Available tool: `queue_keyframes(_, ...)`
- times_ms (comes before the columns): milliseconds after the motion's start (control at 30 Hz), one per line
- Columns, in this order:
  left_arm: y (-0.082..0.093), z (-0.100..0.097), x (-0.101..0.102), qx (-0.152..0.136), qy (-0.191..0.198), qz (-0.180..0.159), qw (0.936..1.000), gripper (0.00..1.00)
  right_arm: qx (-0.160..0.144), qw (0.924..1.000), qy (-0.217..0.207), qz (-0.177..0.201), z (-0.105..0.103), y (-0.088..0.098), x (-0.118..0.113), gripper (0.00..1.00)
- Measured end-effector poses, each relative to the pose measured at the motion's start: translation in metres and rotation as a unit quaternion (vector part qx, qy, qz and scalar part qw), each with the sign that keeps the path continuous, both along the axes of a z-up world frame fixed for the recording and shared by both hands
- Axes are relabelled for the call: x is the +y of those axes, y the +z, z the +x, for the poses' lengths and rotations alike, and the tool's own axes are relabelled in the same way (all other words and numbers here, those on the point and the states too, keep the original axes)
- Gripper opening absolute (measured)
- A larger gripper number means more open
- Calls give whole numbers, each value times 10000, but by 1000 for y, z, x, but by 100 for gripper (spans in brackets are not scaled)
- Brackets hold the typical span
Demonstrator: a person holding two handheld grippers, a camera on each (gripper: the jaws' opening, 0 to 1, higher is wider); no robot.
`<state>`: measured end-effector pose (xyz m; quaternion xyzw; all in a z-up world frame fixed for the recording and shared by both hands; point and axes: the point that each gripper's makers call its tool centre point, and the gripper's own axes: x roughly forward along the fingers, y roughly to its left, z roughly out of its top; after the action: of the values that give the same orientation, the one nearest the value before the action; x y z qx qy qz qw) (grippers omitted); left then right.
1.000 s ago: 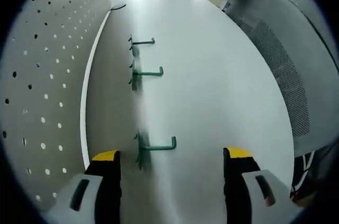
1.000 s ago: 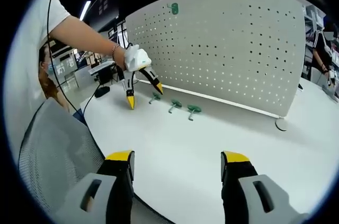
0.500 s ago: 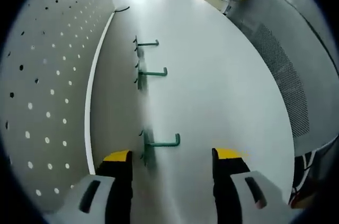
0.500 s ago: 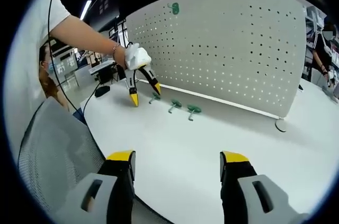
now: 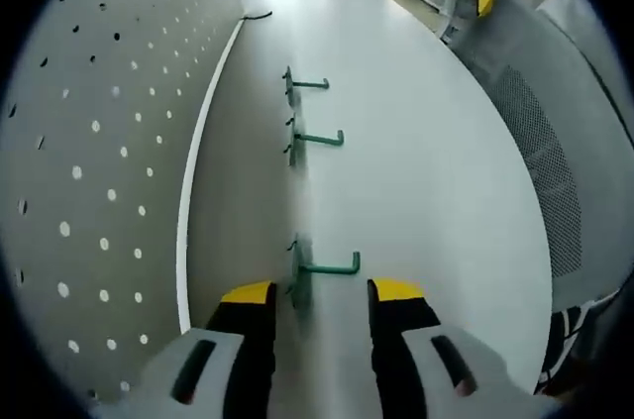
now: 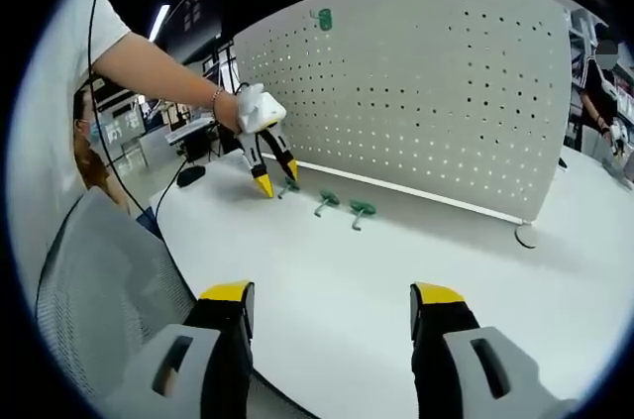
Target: Insert the hook assembly into the mounting plate slot until the hook locks in place.
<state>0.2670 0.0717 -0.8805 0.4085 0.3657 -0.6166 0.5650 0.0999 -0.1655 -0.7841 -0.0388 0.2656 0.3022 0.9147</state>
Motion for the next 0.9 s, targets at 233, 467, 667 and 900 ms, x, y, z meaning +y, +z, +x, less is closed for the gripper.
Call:
queue_keyframes(233,0,3,0,-53,83,5,10000,24,28,10000,6,16,-1,0,1,62)
queue_keyframes(467,1,5,-2,-105,304,-48,9995,17,-8,10000,-8,52,0,3,4,63)
queue_keyframes(667,1,8,-3,-235,511,-135,9983,10,-41,10000,-30,31,2,5,3,62)
queue_keyframes(900,0,11,-3,-442,492,-159,9977,5,55,10000,-74,-16,0,0,-1,63)
